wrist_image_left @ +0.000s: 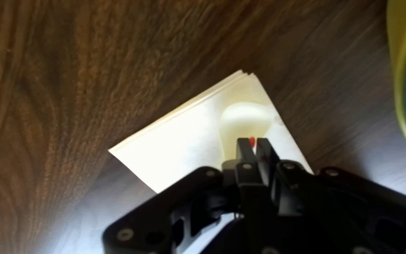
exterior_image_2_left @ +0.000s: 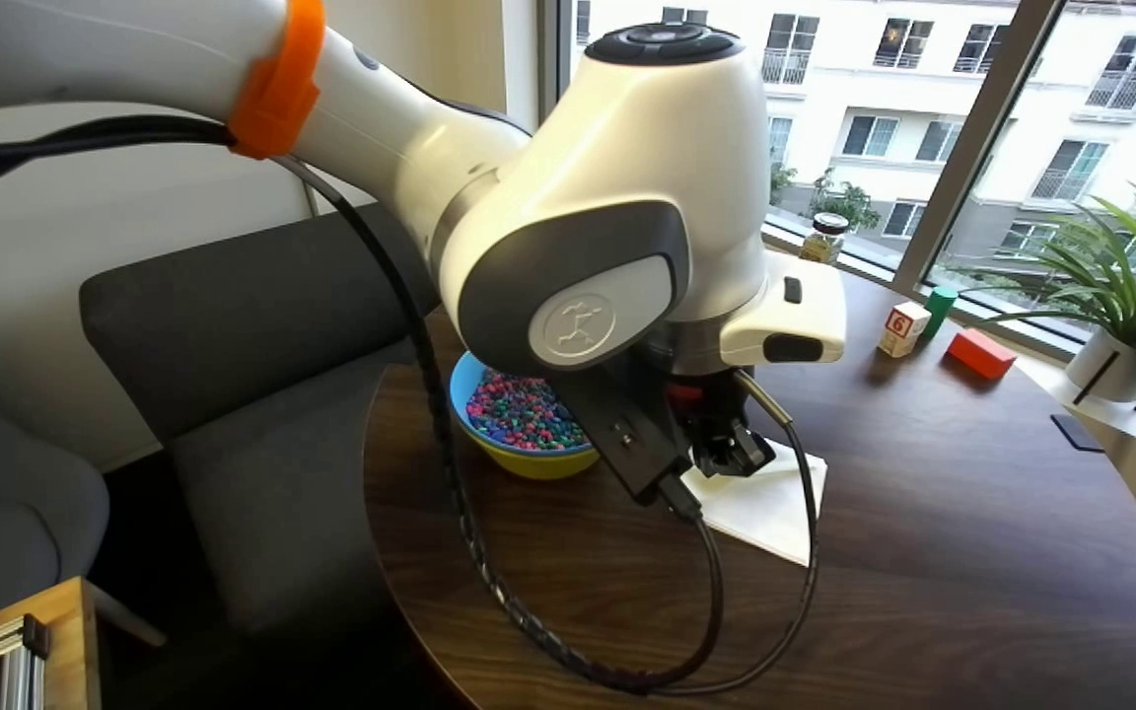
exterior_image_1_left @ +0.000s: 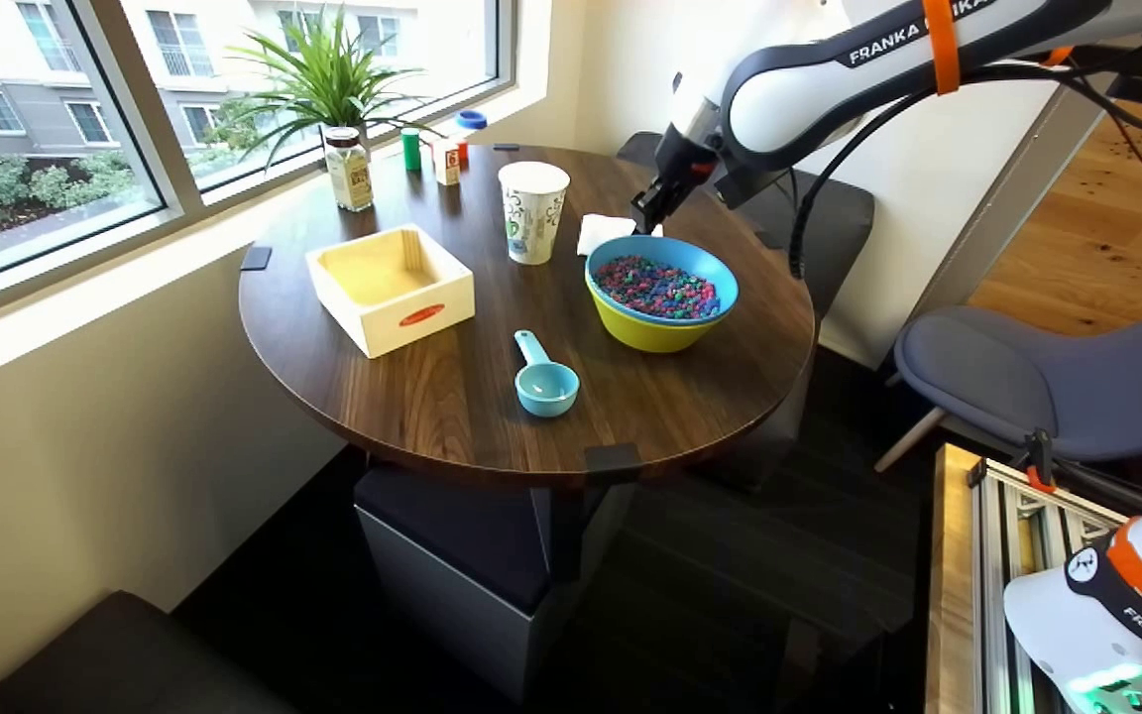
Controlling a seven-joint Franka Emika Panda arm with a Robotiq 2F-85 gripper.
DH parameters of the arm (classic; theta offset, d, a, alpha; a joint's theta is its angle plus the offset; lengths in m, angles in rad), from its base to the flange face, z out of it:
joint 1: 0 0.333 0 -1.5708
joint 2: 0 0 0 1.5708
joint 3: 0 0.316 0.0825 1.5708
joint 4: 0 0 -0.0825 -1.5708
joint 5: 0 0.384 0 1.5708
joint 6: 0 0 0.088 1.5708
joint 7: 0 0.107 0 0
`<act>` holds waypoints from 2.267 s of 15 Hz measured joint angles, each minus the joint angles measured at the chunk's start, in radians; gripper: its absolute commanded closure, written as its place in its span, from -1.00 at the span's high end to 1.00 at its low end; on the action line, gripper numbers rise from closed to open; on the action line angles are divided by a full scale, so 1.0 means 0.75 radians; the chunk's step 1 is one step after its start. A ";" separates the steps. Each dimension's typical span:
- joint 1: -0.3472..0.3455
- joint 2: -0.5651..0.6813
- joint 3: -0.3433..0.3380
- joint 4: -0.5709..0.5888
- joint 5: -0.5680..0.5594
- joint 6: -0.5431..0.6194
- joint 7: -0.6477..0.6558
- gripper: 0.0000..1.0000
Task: Get some content from the blue bowl, put it on the white spoon and then put it back in the blue bowl
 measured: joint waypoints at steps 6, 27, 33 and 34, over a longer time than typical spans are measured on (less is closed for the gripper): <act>0.000 0.002 0.003 0.000 0.000 0.000 0.001 0.27; -0.010 0.209 -0.023 0.230 -0.001 0.000 0.034 -0.12; -0.010 0.230 -0.023 0.257 -0.001 0.000 0.035 -0.98; -0.010 0.231 -0.023 0.260 -0.001 0.000 0.035 -1.00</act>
